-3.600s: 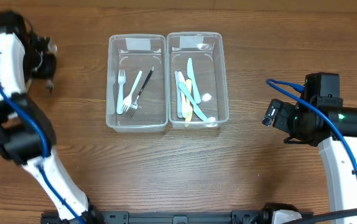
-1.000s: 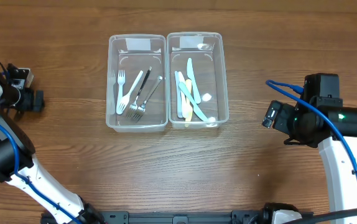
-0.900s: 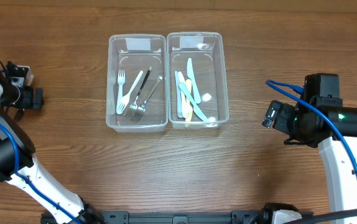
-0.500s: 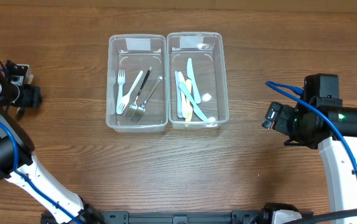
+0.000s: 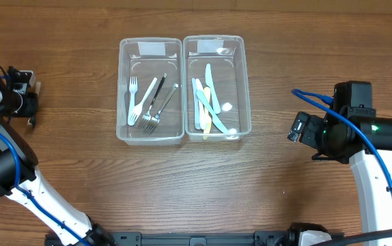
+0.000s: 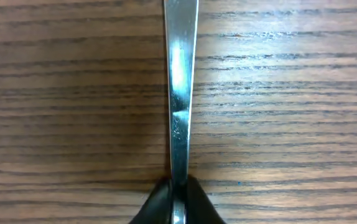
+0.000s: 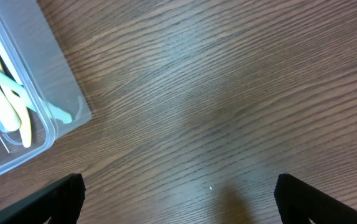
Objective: Pack container
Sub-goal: 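Place the last metal fork into the left container and release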
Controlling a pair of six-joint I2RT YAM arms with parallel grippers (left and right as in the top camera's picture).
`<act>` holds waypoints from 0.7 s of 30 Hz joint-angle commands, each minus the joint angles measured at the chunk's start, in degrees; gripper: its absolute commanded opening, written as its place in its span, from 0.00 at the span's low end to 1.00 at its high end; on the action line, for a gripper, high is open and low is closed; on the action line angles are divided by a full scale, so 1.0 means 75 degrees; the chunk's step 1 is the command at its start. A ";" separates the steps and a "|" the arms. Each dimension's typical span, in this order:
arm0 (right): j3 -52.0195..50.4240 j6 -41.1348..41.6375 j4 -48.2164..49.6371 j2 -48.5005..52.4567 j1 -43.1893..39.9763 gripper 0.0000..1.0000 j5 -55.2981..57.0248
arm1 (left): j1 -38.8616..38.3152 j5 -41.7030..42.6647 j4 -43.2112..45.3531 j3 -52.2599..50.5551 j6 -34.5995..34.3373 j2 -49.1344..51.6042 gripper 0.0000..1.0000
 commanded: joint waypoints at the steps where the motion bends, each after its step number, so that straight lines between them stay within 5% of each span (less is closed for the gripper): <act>1: 0.0017 -0.0023 0.0047 -0.0149 -0.0009 1.00 0.0012 | -0.0015 -0.0227 -0.0122 -0.0230 -0.0475 0.0583 0.04; 6: 0.0017 -0.0023 0.0207 -0.0149 -0.0009 1.00 0.0012 | -0.0032 -0.0166 -0.0332 -0.0227 -0.0874 0.0268 0.04; 13: 0.0017 -0.0020 0.0752 -0.0149 -0.0009 1.00 0.0009 | -0.0670 -0.0082 -0.0842 -0.0230 -0.2043 -0.1958 0.04; 21: 0.0017 -0.0017 0.1134 -0.0149 -0.0009 1.00 0.0006 | -0.3762 -0.0513 -0.2037 -0.0230 -0.4141 -0.4511 0.04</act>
